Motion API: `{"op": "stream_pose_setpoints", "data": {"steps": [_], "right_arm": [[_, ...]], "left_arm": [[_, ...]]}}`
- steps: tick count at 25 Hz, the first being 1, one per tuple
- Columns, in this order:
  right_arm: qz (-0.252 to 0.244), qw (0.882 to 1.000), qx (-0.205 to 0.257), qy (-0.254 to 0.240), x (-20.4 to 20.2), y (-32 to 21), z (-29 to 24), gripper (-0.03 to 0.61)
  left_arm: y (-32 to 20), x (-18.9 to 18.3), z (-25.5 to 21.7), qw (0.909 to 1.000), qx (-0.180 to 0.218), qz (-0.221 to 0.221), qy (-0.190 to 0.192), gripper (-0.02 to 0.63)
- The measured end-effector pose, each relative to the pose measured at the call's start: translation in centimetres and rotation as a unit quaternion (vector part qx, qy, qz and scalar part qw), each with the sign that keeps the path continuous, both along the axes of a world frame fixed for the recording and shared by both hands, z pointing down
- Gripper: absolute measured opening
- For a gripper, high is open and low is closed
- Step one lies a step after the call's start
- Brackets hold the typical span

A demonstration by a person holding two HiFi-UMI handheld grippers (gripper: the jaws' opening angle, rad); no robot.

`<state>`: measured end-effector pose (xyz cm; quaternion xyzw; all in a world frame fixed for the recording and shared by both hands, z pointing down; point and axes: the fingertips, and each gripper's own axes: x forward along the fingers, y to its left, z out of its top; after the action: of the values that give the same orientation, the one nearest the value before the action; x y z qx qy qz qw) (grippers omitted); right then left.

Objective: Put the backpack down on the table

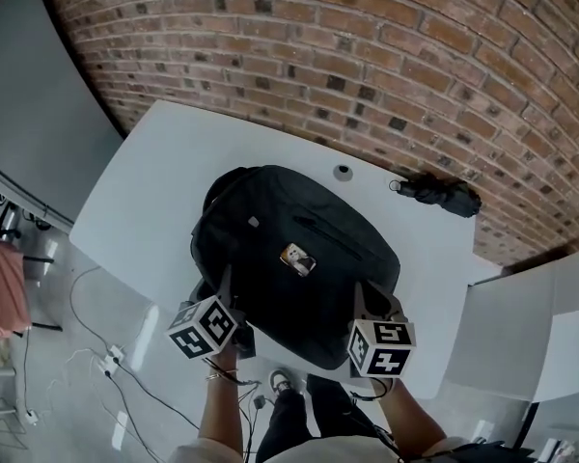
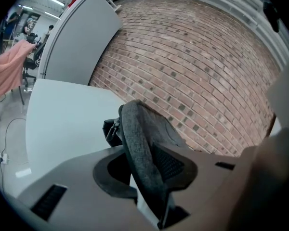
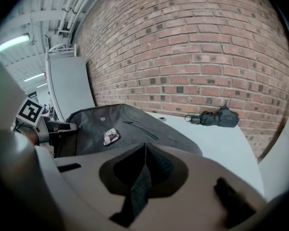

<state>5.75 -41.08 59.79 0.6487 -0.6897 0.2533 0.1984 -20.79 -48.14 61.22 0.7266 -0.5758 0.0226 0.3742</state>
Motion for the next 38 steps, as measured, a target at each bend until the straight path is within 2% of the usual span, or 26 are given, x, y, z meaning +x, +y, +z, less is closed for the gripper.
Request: {"op": "stream_pose_setpoints", "data": {"steps": [15, 20, 27, 28, 30, 38], "right_arm": [[-0.023, 0.999, -0.011, 0.025, -0.8, -0.7, 0.4, 0.032], [-0.028, 0.999, -0.01, 0.035, -0.8, -0.8, 0.1, 0.032], [-0.035, 0.999, -0.011, 0.035, -1.6, -0.8, -0.2, 0.032], [-0.037, 0.999, -0.011, 0.034, -1.7, -0.8, -0.2, 0.032], [-0.04, 0.999, -0.009, 0.033, -1.9, -0.7, -0.2, 0.032], [-0.045, 0.999, -0.002, 0.026, -2.9, -0.1, -0.6, 0.032]], "left_arm": [[-0.3, -1.4, 3.3, 0.9974, -0.011, -0.028, 0.066, 0.121], [-0.3, -1.7, 3.8, 0.9967, -0.014, -0.034, 0.073, 0.13], [-0.2, -2.2, 4.0, 0.9969, -0.024, -0.047, 0.057, 0.157], [-0.1, -2.5, 4.0, 0.9973, -0.025, -0.052, 0.047, 0.174], [0.1, -3.1, 3.9, 0.998, -0.023, -0.056, 0.017, 0.279], [1.2, -3.7, 2.9, 0.9987, -0.02, -0.039, -0.026, 0.279]]}}
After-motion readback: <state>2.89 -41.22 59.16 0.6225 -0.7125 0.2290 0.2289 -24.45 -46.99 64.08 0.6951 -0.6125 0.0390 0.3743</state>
